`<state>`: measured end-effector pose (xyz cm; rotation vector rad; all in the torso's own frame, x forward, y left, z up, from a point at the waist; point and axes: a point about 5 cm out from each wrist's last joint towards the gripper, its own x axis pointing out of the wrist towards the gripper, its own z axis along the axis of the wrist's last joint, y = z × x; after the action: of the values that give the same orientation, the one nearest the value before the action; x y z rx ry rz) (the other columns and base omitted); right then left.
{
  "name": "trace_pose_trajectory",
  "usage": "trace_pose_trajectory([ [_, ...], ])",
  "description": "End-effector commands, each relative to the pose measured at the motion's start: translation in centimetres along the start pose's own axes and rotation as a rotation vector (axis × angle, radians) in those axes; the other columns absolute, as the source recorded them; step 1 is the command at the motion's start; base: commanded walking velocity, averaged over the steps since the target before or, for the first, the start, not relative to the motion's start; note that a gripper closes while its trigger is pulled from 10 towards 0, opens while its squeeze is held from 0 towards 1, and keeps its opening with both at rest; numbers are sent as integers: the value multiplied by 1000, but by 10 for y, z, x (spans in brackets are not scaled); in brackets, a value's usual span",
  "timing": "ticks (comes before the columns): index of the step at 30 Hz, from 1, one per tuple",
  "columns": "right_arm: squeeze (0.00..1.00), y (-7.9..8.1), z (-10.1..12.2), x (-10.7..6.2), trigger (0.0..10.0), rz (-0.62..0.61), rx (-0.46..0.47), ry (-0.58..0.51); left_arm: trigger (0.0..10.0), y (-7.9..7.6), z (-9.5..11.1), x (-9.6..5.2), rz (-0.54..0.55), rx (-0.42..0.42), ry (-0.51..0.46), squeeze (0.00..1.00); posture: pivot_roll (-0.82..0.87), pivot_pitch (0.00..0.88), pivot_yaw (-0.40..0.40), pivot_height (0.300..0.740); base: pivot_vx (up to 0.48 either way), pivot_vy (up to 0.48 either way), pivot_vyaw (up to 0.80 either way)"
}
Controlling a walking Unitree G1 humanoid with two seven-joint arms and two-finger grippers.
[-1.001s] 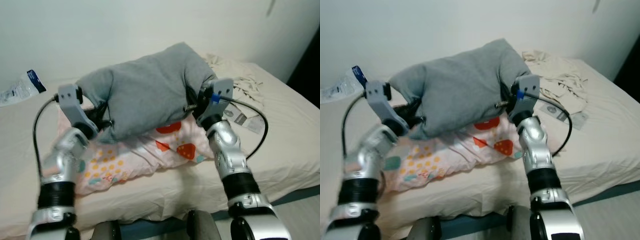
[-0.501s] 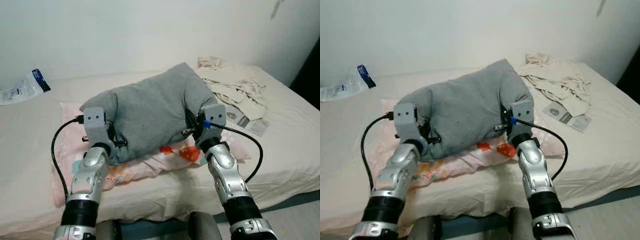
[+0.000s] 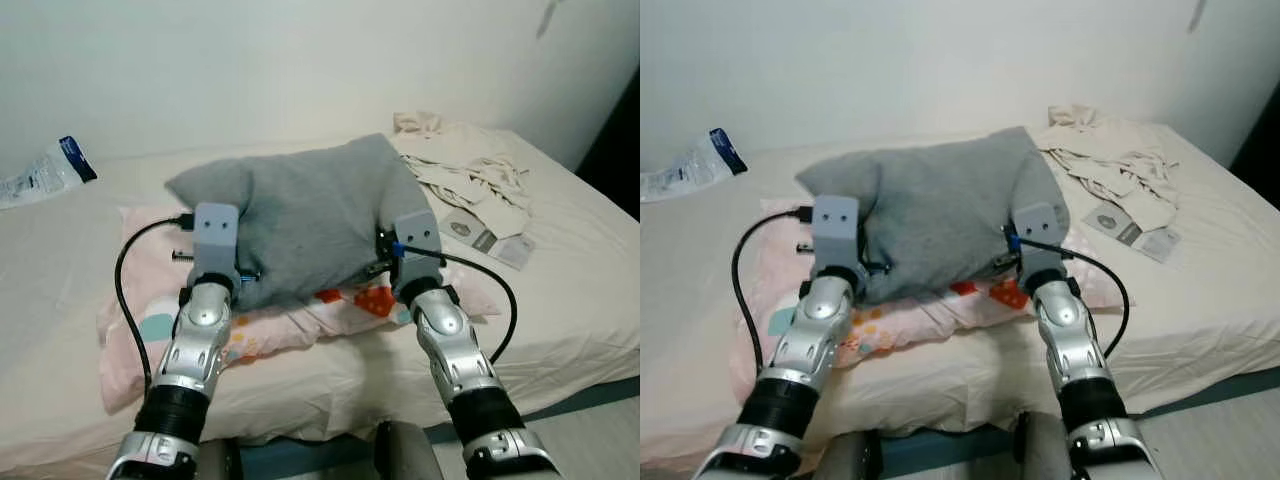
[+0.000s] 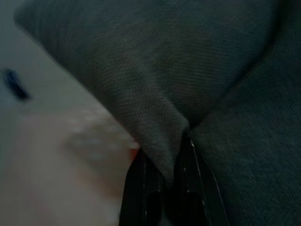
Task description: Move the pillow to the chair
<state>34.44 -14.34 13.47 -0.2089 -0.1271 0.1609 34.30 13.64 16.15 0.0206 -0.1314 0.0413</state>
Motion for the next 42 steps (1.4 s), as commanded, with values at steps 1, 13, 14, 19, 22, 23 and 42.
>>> trace_pose_trajectory([
  [1,0,9,-8,-10,10000,25,-33,-2,10000,3,-12,-10,-36,-145,52,0,45,105,-14,575,0,0,0],
  [13,0,25,-8,-17,10000,118,87,-8,10000,11,-11,-16,25,-109,-4,0,65,108,-11,585,0,0,0],
  [14,0,25,-8,-17,10000,118,87,-8,10000,11,-11,-16,25,-109,-4,0,65,108,-11,585,0,0,0],
  [19,0,22,-7,-15,10000,121,78,-8,10000,-2,-14,-16,-60,-96,20,0,64,117,-19,605,0,0,0],
  [22,0,19,-9,-17,10000,112,79,2,10000,-12,-14,-18,-123,-94,53,0,59,117,-25,615,0,0,0],
  [23,0,19,-11,-17,10000,113,74,6,10000,-15,-14,-19,-139,-104,52,0,55,110,-21,620,0,0,0],
  [42,0,18,-4,-12,10000,115,69,-6,10000,-9,-19,-19,-112,-94,66,0,65,90,-25,695,0,0,0],
])
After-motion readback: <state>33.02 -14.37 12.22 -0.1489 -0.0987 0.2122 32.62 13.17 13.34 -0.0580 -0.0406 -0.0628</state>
